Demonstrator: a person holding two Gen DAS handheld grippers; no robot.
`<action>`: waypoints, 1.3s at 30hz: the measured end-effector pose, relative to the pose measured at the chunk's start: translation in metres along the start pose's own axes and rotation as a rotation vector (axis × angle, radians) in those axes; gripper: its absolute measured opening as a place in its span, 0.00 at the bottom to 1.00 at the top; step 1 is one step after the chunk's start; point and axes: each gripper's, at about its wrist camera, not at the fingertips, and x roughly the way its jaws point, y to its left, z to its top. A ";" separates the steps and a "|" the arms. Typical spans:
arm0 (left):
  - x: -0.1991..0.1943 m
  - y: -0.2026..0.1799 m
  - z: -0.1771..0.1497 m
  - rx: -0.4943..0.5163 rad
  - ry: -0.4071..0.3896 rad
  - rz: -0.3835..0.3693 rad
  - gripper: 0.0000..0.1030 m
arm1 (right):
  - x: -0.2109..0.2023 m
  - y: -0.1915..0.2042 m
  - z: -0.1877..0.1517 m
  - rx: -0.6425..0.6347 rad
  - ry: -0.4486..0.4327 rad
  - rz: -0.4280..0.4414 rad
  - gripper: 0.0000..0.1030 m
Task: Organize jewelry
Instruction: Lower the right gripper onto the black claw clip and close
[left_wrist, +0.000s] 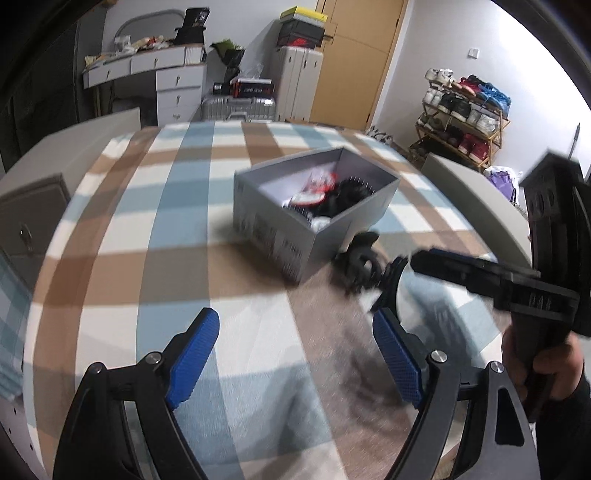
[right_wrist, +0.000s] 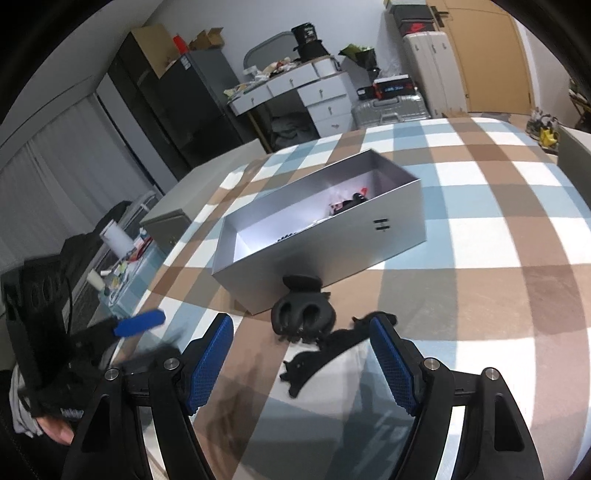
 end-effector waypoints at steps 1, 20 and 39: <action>0.001 0.001 -0.003 -0.001 0.006 0.005 0.80 | 0.004 0.001 0.001 -0.003 0.007 0.000 0.75; 0.003 0.020 -0.022 -0.052 0.050 0.001 0.80 | 0.053 0.014 0.009 -0.058 0.106 -0.066 0.59; 0.000 0.010 -0.022 -0.026 0.071 -0.005 0.80 | 0.027 0.008 0.007 -0.051 0.011 -0.049 0.48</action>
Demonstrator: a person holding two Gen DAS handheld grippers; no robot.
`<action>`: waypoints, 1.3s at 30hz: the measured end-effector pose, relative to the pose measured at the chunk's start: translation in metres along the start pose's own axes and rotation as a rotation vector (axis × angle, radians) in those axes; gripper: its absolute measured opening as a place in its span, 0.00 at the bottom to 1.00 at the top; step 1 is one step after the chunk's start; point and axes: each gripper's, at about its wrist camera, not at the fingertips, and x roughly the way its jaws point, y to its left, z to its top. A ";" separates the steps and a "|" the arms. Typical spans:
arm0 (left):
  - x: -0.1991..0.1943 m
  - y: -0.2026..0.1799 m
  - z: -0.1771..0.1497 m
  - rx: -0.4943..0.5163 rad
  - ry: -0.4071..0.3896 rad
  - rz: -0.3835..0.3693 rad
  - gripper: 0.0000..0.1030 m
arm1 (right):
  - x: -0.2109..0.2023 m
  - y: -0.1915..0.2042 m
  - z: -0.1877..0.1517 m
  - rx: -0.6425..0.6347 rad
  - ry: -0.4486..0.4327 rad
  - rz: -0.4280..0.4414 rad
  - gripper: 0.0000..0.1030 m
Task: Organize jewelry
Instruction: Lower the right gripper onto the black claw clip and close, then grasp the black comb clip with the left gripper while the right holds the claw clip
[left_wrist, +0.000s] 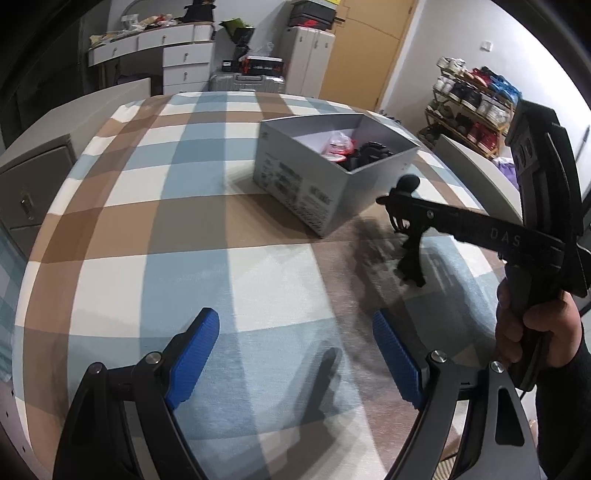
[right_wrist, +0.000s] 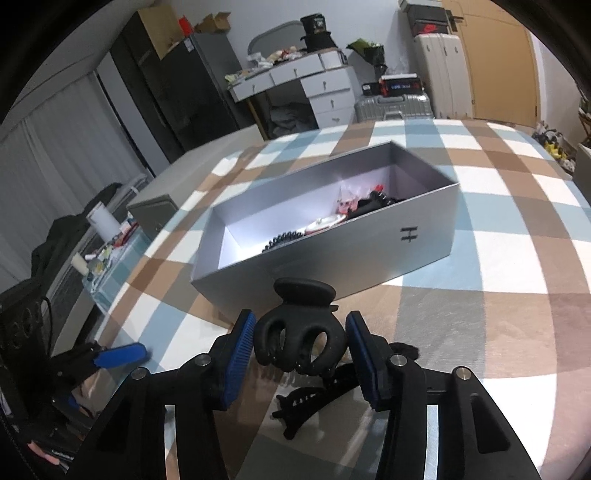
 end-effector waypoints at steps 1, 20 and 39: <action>0.000 -0.004 0.000 0.010 0.001 -0.004 0.80 | -0.003 -0.002 0.000 0.007 -0.011 0.001 0.48; 0.033 -0.076 0.028 0.212 0.110 -0.100 0.80 | -0.074 -0.049 -0.026 0.107 -0.171 -0.041 0.48; 0.071 -0.111 0.048 0.332 0.211 -0.052 0.36 | -0.100 -0.087 -0.044 0.194 -0.210 -0.023 0.48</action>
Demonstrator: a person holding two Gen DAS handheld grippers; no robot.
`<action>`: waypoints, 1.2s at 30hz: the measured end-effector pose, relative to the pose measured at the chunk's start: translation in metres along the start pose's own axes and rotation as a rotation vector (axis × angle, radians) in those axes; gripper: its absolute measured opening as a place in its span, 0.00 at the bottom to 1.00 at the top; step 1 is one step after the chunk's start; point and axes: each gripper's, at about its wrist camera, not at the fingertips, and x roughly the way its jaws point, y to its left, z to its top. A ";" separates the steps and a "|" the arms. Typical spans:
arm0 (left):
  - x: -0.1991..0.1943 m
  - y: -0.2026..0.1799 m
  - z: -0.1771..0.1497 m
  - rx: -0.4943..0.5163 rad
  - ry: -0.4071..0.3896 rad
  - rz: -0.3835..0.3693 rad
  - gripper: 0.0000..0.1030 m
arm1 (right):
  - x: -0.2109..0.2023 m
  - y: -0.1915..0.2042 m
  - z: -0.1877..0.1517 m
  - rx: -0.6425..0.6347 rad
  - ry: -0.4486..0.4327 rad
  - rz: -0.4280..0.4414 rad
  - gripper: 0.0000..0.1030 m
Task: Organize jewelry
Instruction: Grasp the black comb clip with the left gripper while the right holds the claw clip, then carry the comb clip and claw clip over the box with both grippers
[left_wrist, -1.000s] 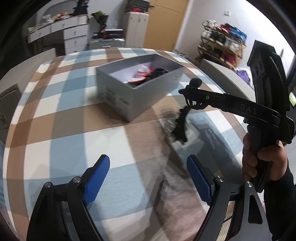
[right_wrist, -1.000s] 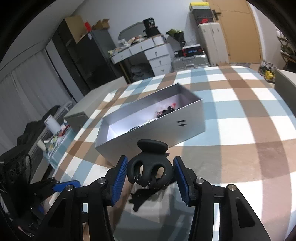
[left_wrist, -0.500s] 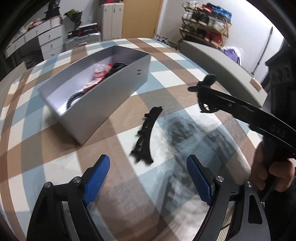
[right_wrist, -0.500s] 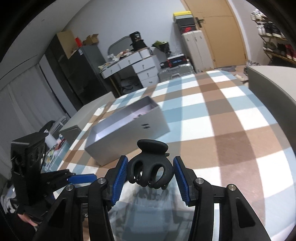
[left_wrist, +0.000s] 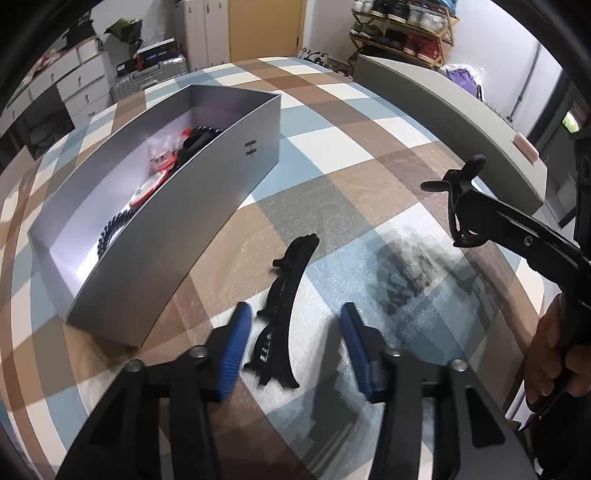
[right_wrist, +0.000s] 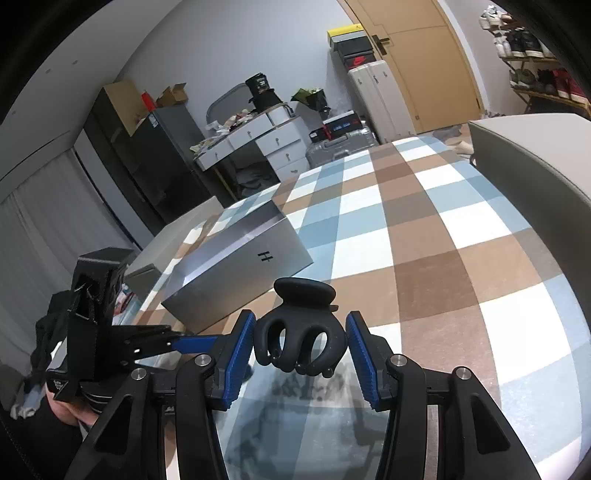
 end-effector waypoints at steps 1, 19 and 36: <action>0.001 -0.001 0.001 0.005 0.000 0.007 0.35 | 0.001 0.000 0.000 0.000 0.002 0.003 0.48; 0.001 -0.011 0.006 0.036 -0.033 0.014 0.14 | 0.003 0.001 -0.003 0.005 0.010 0.003 0.48; -0.068 0.007 0.011 0.026 -0.184 0.014 0.14 | 0.006 0.035 0.029 -0.070 -0.023 0.063 0.48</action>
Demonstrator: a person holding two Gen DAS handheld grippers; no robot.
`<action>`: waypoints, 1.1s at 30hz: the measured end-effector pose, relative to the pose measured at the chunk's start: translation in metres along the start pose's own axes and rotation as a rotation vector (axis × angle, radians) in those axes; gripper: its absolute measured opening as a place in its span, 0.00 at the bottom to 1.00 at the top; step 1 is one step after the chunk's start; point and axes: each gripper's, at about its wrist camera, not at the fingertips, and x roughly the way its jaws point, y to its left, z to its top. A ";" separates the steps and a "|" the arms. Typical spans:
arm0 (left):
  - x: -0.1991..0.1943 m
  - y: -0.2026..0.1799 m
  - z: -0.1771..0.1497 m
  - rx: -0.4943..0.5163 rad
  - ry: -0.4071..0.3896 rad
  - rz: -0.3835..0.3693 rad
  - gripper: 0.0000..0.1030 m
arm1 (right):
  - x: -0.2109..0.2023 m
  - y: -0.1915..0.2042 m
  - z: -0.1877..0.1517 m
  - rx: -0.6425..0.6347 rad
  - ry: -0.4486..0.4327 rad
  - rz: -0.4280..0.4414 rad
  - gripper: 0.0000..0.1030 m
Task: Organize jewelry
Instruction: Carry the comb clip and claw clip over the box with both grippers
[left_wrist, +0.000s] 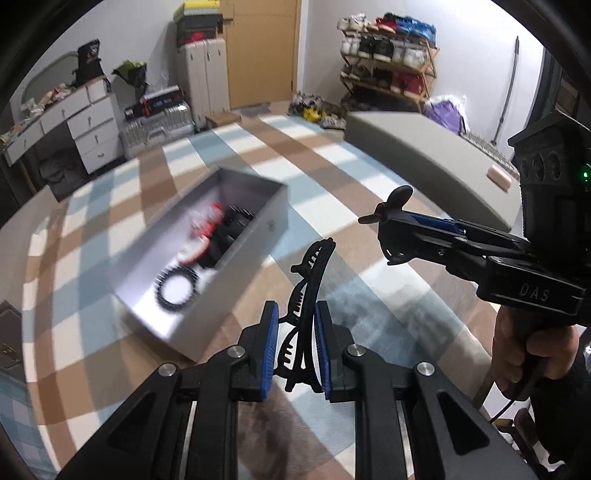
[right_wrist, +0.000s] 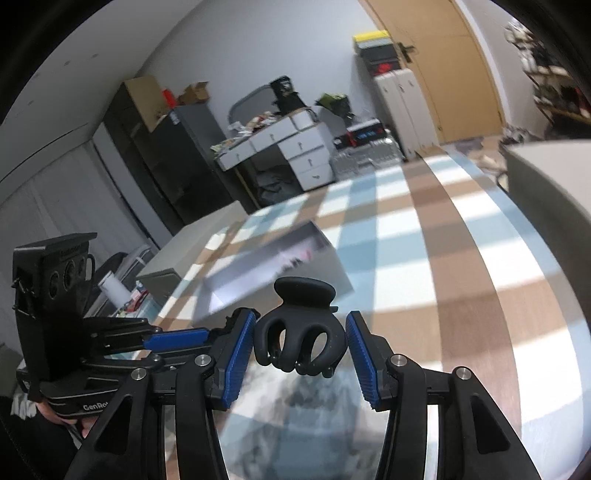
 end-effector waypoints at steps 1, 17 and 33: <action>-0.003 0.004 0.003 0.001 -0.010 0.009 0.14 | 0.002 0.005 0.006 -0.015 -0.006 0.009 0.48; 0.013 0.080 0.021 -0.203 -0.049 0.017 0.14 | 0.070 0.044 0.064 -0.129 0.028 0.091 0.48; 0.032 0.089 0.030 -0.132 0.001 -0.042 0.14 | 0.129 0.036 0.076 -0.160 0.132 0.036 0.48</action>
